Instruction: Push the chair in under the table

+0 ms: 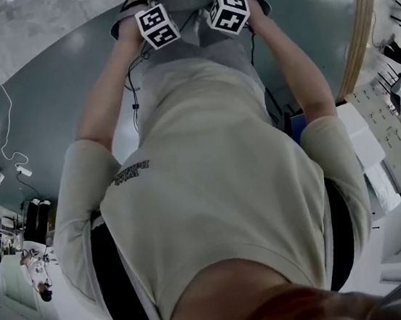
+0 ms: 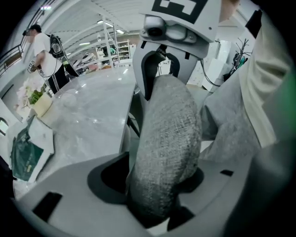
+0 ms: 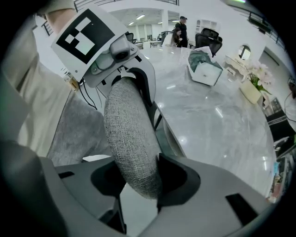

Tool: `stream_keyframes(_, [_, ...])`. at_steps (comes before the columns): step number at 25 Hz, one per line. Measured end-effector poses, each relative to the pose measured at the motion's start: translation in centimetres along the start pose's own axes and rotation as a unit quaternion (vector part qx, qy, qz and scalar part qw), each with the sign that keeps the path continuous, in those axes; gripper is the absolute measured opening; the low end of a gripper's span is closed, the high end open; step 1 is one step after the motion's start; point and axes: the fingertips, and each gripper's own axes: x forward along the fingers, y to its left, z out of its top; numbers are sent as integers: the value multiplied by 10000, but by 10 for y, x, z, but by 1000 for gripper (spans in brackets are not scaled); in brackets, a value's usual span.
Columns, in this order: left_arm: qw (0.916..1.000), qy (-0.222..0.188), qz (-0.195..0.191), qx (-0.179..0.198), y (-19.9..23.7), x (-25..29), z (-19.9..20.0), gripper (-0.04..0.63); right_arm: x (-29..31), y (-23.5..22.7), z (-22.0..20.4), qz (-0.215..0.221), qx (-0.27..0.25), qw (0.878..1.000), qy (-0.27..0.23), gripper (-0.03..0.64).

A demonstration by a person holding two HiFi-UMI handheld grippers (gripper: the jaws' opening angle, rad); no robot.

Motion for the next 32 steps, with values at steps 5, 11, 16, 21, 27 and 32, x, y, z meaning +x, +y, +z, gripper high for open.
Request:
stream_keyframes(5, [9997, 185, 138, -84, 3, 3, 1, 230, 0, -2, -2, 179, -211, 9996, -97, 189])
stream_keyframes(11, [9952, 678, 626, -328, 10, 3, 0, 239, 2, -4, -6, 395, -480, 9979, -188, 189])
stream_keyframes(16, [9854, 1123, 1044, -740, 16, 1, -5, 241, 2, -12, -2, 496, -733, 9956, -320, 190])
stream_keyframes(21, [9776, 1393, 1209, -1013, 20, -1, 3, 242, -5, -16, -6, 663, -977, 9918, -483, 196])
stream_keyframes(27, [9718, 1583, 1314, -1150, 19, -3, -4, 250, -2, -14, -3, 763, -932, 9913, -539, 199])
stream_keyframes(32, [9694, 1747, 1334, -1095, 17, -10, -10, 249, -2, -11, 0, 739, -777, 9931, -479, 225])
